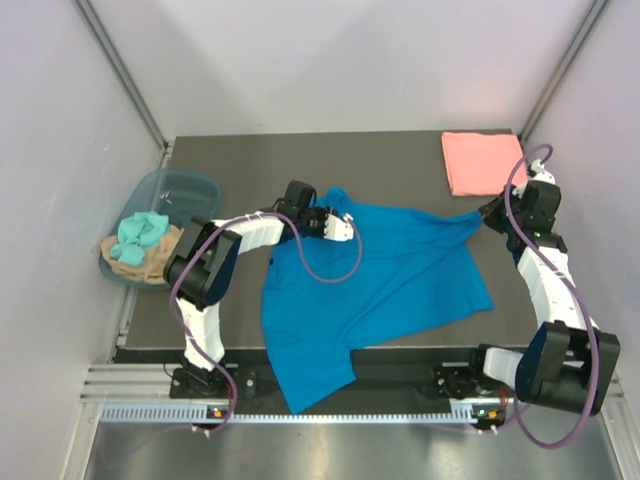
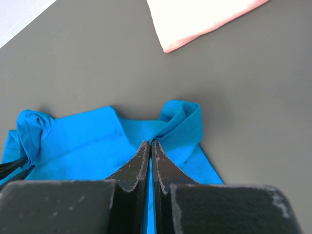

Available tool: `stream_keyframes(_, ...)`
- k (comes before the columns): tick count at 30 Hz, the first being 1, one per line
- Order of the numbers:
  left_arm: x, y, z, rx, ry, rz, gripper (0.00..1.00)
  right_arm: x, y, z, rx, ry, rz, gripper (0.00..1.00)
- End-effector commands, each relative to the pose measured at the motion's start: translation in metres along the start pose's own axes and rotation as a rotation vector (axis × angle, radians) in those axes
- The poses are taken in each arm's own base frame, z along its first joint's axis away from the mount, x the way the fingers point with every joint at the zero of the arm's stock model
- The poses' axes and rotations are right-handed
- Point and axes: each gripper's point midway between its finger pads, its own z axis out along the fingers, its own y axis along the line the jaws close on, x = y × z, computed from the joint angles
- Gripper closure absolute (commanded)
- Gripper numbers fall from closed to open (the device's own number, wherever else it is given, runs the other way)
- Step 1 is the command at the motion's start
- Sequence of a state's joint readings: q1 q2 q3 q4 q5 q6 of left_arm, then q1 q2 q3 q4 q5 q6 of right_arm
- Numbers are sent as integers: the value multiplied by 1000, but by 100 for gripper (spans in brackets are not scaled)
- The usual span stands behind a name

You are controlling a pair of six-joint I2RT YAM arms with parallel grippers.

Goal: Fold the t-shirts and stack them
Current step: Flatten the tshirt out

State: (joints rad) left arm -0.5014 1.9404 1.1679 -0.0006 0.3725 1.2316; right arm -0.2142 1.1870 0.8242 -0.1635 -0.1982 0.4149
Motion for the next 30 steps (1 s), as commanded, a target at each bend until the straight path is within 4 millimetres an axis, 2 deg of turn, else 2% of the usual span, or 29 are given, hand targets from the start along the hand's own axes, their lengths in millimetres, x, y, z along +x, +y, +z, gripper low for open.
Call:
stream_keyframes(1, -2, 7, 1, -30, -7, 33, 68, -15, 6, -4, -30, -59, -1, 100)
stream_keyframes(4, 1, 10, -3, -41, 13, 39, 73, -13, 5, -3, -28, -55, 1, 100)
stream_keyframes(5, -1, 12, -5, -46, 12, 41, 83, -13, 5, -3, -30, -54, 1, 100)
stream_keyframes(8, -2, 15, -10, -58, 12, 43, 99, -13, 4, -3, -26, -52, 0, 100)
stream_keyframes(10, -4, 19, -13, -71, 5, 43, 100, -15, 4, -4, -22, -56, 0, 100)
stream_keyframes(12, -10, 33, -23, -109, -11, 15, 100, -16, 3, -5, -6, -50, 3, 100)
stream_keyframes(13, -12, 42, -29, -132, -19, -4, 100, -25, 6, -7, -5, -63, 2, 100)
stream_keyframes(15, -23, 76, -53, -253, -37, -38, 100, -36, 9, -12, 10, -74, 14, 100)
stream_keyframes(16, -26, 91, -64, -311, -31, -41, 100, -58, 20, -21, -9, -122, 9, 100)
stream_keyframes(17, -31, 112, -89, -401, -1, -34, 100, -70, 26, -27, -15, -147, 16, 100)
stream_keyframes(18, -38, 127, -104, -466, -5, -38, 100, -79, 31, -34, -18, -156, 22, 100)
stream_keyframes(19, -45, 143, -122, -535, -7, -34, 100, -108, 49, -52, -48, -224, 13, 100)
stream_keyframes(21, -68, 177, -174, -670, -12, -25, 100, -133, 62, -73, -62, -278, 20, 100)
stream_keyframes(22, -74, 186, -191, -711, -9, -21, 100, -161, 80, -100, -95, -359, 10, 100)
stream_keyframes(23, -89, 197, -224, -777, -27, -5, 100, -174, 86, -112, -103, -393, 16, 100)
stream_keyframes(24, -99, 206, -246, -822, -31, 14, 100, -181, 92, -124, -105, -403, 15, 100)
stream_keyframes(25, -108, 210, -264, -851, -43, 25, 100, -205, 108, -151, -135, -465, 0, 100)
stream_keyframes(26, -123, 213, -295, -903, -69, 45, 100, -208, 111, -162, -128, -466, -3, 100)
stream_keyframes(27, -134, 218, -316, -946, -92, 46, 100, -215, 116, -174, -134, -482, -10, 100)
stream_keyframes(28, -143, 220, -334, -978, -111, 47, 100, -230, 127, -202, -155, -544, -19, 100)
stream_keyframes(29, -156, 220, -366, -1033, -139, 53, 100, -235, 129, -216, -144, -573, -21, 100)
stream_keyframes(30, -166, 220, -385, -1057, -176, 38, 100, -235, 130, -228, -141, -581, -21, 100)
